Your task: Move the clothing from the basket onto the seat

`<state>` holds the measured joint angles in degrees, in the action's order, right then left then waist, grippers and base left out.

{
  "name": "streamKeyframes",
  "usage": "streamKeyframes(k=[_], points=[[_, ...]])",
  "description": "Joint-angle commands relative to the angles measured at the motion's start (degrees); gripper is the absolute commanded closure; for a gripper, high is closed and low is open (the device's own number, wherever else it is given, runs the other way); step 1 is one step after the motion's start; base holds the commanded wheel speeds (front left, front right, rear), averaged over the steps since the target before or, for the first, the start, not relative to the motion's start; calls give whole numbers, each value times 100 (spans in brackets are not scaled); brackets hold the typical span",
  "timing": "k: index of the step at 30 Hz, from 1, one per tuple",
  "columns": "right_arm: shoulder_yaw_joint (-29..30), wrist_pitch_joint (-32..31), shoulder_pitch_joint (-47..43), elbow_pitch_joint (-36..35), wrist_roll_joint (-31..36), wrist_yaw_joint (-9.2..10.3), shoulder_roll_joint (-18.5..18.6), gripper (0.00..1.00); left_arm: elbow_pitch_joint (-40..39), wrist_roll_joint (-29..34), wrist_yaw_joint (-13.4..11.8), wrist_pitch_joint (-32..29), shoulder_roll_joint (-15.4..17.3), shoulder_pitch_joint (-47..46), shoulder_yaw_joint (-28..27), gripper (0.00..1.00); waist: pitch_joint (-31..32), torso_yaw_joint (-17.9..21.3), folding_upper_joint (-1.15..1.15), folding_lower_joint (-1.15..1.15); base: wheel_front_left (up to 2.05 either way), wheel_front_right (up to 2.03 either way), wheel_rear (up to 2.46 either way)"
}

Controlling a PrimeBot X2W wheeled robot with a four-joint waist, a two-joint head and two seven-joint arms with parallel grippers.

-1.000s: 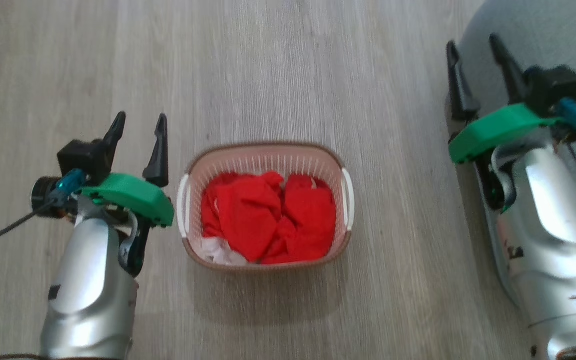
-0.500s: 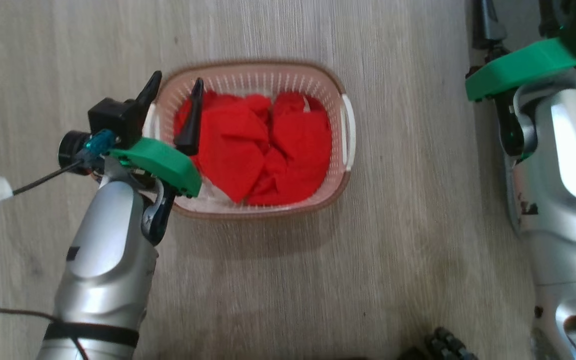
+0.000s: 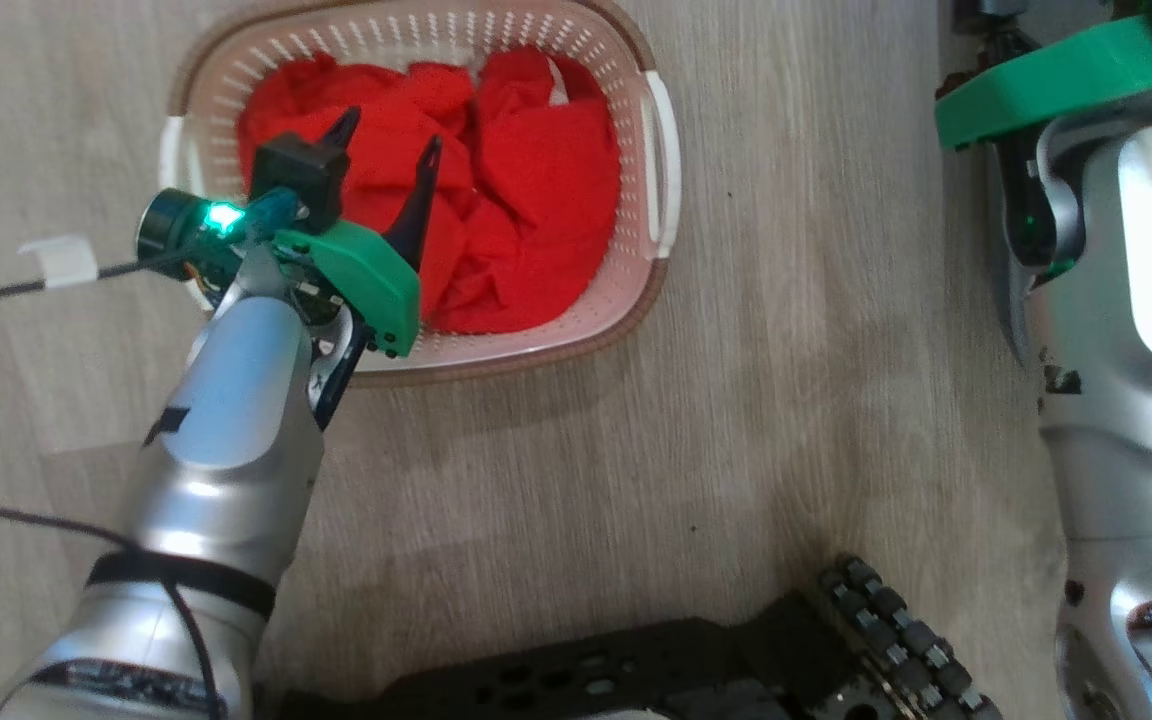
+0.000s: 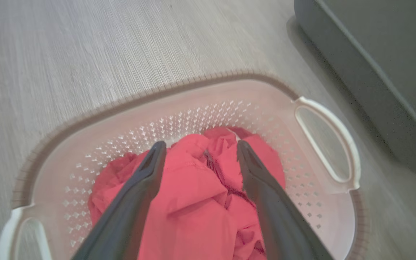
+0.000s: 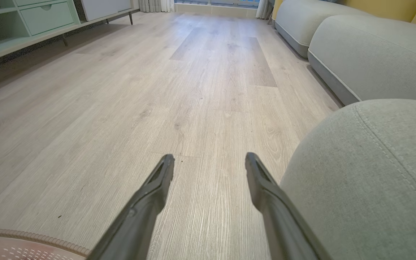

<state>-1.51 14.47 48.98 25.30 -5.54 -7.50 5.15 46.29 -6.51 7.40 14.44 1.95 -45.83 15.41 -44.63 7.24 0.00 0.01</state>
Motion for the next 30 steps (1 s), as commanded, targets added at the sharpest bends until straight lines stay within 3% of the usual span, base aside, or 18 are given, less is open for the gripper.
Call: streamKeyframes(k=[1, 9, 15, 22, 23, 24, 30], points=[[-84, 52, 31, -226, -20, 1, -128, 0, 171, 166, -70, 56, 149, -111, -19, 0, -263, 185, 0, -1, 0, 0, 0], [-144, 52, 83, -316, -59, 1, -196, 0, 1209, 517, -342, 56, 353, -600, 179, 0, -536, 328, 0, -1, 0, 0, 0], [-156, 52, 49, -366, -109, 1, -219, 0, 1876, 786, -770, 56, 531, -975, 363, 0, -665, 396, 0, -1, 0, 0, 0], [-183, 52, 33, -361, -282, 1, -225, 0, 2458, 704, -708, -24, 453, -1179, 417, 0, -711, 434, 0, -1, 0, 0, 0], [-196, 52, 36, -360, -305, 1, -225, 0, 2508, 690, -712, -42, 447, -1192, 419, 66, -697, 441, 0, -1, 0, 0, 0], [-204, 52, 44, -358, -325, 1, -225, 0, 2548, 645, -679, -57, 436, -1193, 399, 100, -678, 446, 0, -1, 0, 0, 0], [-188, 52, 6, -314, -344, 1, -226, 0, 2576, 413, -515, 27, 325, -1120, 320, 100, -401, 388, 0, -1, 0, 0, 0]])
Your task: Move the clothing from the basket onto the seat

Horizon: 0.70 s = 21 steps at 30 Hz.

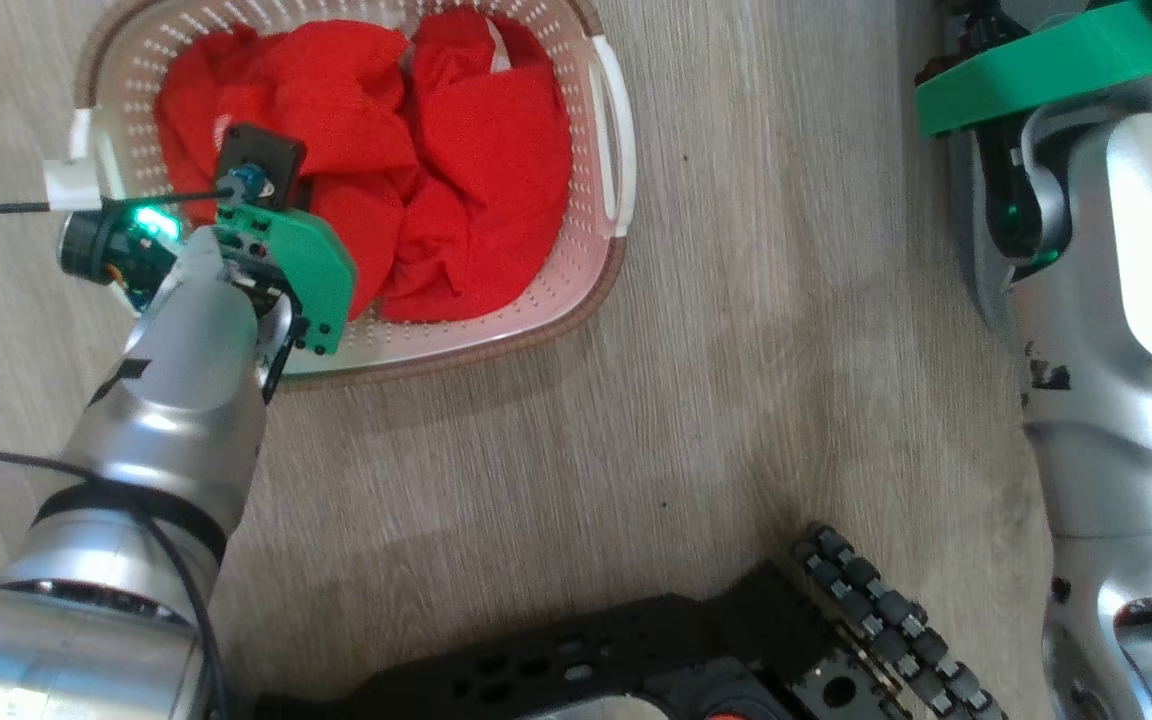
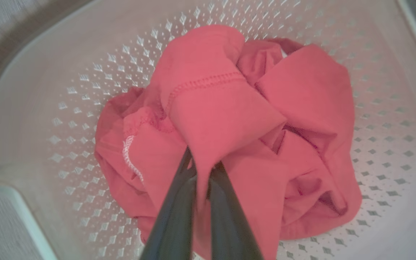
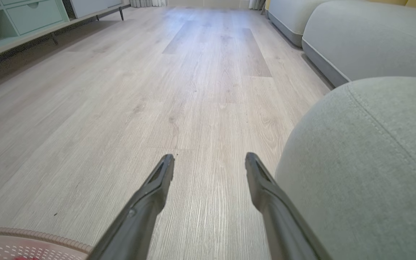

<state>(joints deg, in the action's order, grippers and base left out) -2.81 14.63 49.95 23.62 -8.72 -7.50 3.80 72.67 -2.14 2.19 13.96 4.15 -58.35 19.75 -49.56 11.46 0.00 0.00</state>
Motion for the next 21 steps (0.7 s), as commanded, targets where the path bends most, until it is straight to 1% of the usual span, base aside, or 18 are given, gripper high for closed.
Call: streamKeyframes(k=[1, 2, 3, 6, 14, 21], points=[[-60, 37, -108, -133, -26, 1, -91, 0, -77, -60, 36, 85, 86, 170, -120, 100, 166, -50, 0, 0, 0, 0, 0], [-53, 37, -131, -122, -11, 1, -91, 0, -103, -99, 64, 92, 67, 217, -130, 100, 256, -71, 0, 0, 0, 0, 0], [-38, 37, -190, -80, 37, 1, -91, 0, -242, -172, 131, 99, 30, 320, -141, 100, 430, -115, 0, 0, 0, 0, 0], [-21, 37, -291, -6, 100, 1, -91, 0, -610, -288, 211, 101, -19, 536, -161, 100, 715, -206, 0, 0, 0, 0, 0], [-49, 37, -659, 264, 195, 1, -43, 0, -1384, -521, 340, 103, -103, 1101, -102, 100, 1563, -475, 0, 0, 0, 0, 0], [-148, 37, -974, 482, 174, 1, 151, 0, -1991, -825, 393, 103, -124, 1532, -79, 100, 2375, -671, 0, 0, 0, 0, 0]])
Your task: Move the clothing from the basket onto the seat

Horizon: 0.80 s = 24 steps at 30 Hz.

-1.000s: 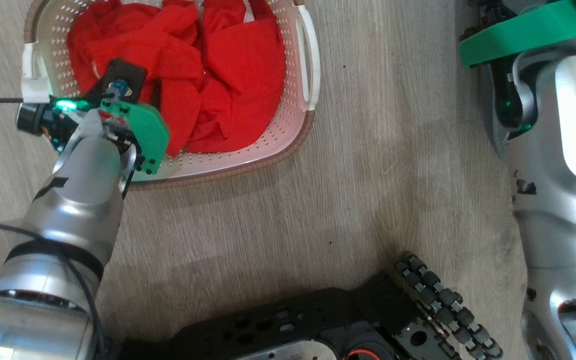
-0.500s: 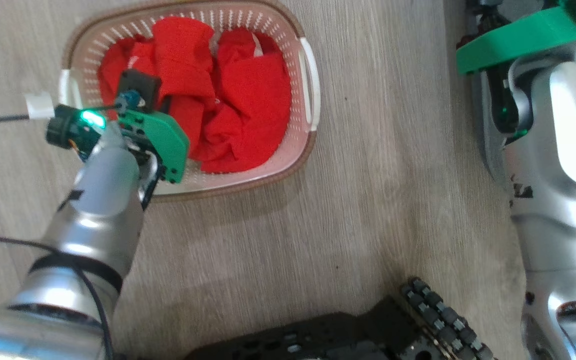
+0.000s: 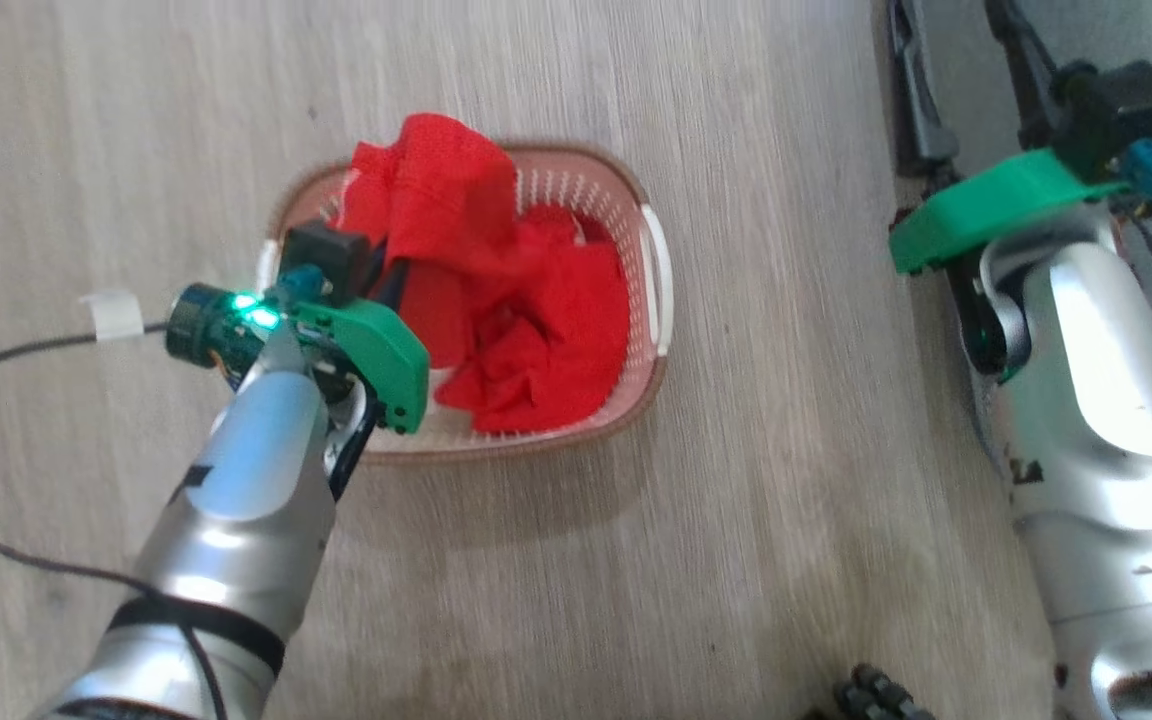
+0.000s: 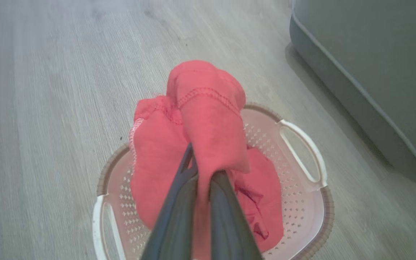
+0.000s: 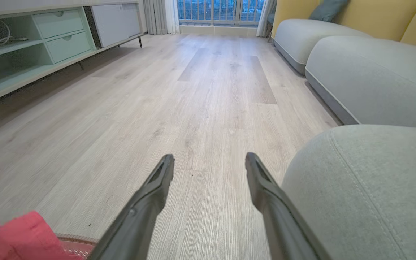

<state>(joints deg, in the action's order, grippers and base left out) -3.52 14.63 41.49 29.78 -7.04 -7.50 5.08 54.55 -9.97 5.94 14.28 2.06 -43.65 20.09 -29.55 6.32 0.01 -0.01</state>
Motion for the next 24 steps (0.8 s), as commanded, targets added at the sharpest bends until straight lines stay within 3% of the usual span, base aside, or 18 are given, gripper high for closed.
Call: streamKeyframes(k=[1, 14, 24], points=[[-80, 37, -178, -100, -14, 1, 52, 0, -270, -83, 25, 72, 85, 127, -80, 100, 480, -176, -1, 1, 0, 0, 0], [-259, 37, -918, 220, -127, 1, 238, 0, -1290, -499, 36, 72, 83, 712, 89, 100, 1705, -406, -1, 1, 0, 0, 0], [-375, 37, -1486, 386, -249, 1, 309, 0, -2235, -741, 64, 72, 82, 569, 522, 100, 2395, -516, -1, 1, 0, 0, 0]])
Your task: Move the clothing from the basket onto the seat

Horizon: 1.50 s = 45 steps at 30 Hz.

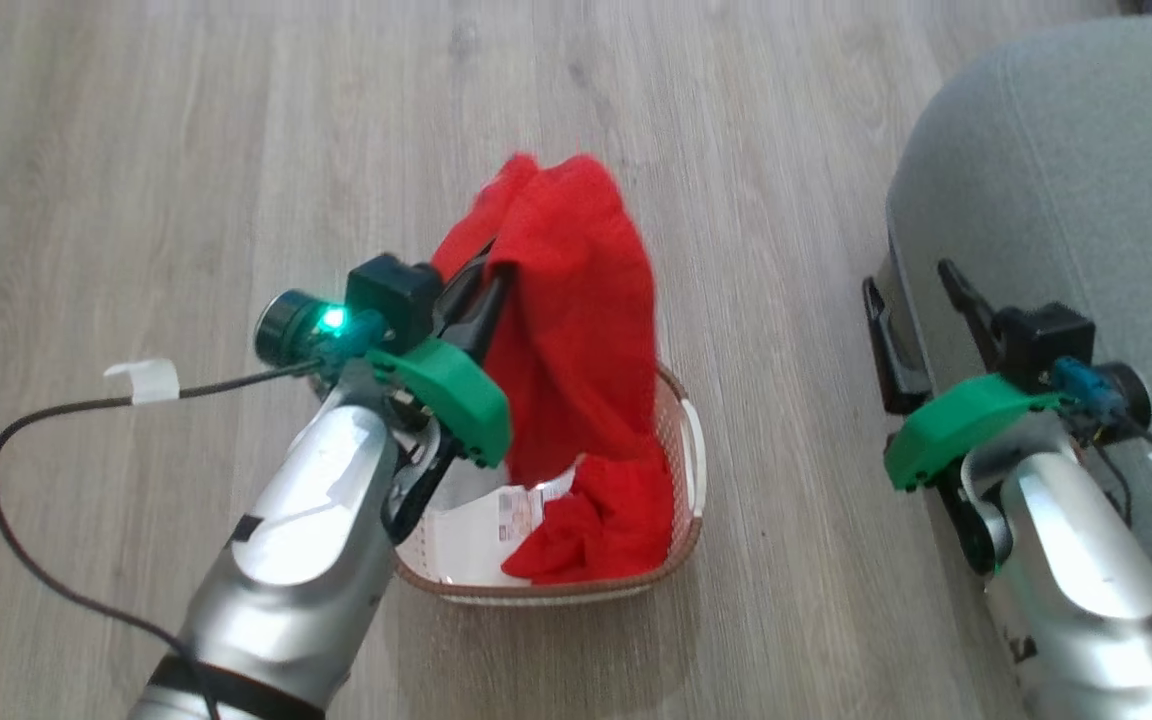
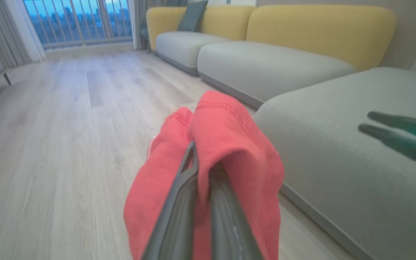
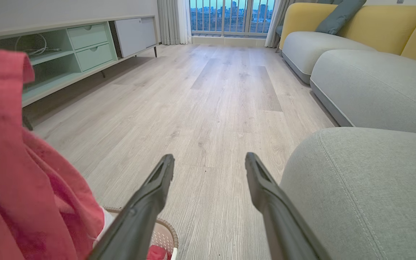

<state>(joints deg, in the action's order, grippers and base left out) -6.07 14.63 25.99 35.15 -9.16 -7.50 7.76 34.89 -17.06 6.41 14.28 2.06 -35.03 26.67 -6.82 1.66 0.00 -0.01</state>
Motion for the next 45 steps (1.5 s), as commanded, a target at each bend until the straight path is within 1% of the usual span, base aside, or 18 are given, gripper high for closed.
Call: streamKeyframes(k=[1, 8, 12, 16, 18, 21, 22, 28, 31, 33, 36, 38, 45], points=[[-126, 37, 23, -141, -44, 1, 43, 0, -396, -74, 2, 72, 82, -338, -103, 100, 174, -60, 0, 1, 0, 0, 0], [-153, 37, -196, -116, -116, 1, 13, 0, -1099, -227, -148, 72, 82, -756, 196, 100, 338, -82, 0, 1, 0, 0, 0], [-166, 37, -245, -98, -139, 1, 5, 0, -1435, -138, -238, 72, 82, -1004, 304, 100, 365, -73, 0, 1, 0, 0, 0], [-225, 37, -248, -125, -183, 1, -30, 0, -1549, -93, -288, 72, 82, -1074, 356, 100, 365, -56, 0, 1, 0, 0, 0], [-266, 37, -186, -276, -277, 1, -62, 0, -1564, -101, -296, 72, 82, -1079, 383, 100, 358, -50, 0, 1, 0, 0, 0], [-458, 37, -48, -845, -489, 1, -111, 0, -1561, -101, -288, 72, 82, -1056, 432, 100, 331, -52, 0, 1, 0, 0, 0], [-458, 37, -48, -845, -489, 1, -111, 0, -1561, -101, -288, 72, 82, -1056, 432, 100, 331, -52, 0, 1, 0, 0, 0], [-928, 37, 155, -2657, -1047, 1, -151, 0, -1477, -99, -262, 72, 82, -1022, 491, 100, 266, -86, 0, 1, 0, 0, 0], [-1143, 37, 194, -3306, -1220, 1, -145, 0, -1453, -103, -253, 72, 82, -1029, 547, 100, 239, -119, 0, 1, 0, 0, 0], [-1322, 37, 218, -3562, -1272, 1, -111, 0, -1448, -111, -251, 72, 82, -1033, 579, 100, 224, -136, 0, 1, 0, 0, 0], [-1548, 37, 225, -3469, -1339, 1, -85, 0, -1444, -141, -251, 72, 82, -1030, 626, 100, 223, -163, 0, 1, 0, 0, 0], [-1655, 37, 242, -3218, -1371, 1, -92, 0, -1447, -170, -253, 72, 82, -1028, 667, 100, 234, -184, 0, 1, 0, 0, 0], [-2010, 37, 360, -1985, -1525, 1, -168, 0, -1510, -264, -230, 72, 82, -1025, 878, 100, 283, -319, 0, 1, 0, 0, 0]])
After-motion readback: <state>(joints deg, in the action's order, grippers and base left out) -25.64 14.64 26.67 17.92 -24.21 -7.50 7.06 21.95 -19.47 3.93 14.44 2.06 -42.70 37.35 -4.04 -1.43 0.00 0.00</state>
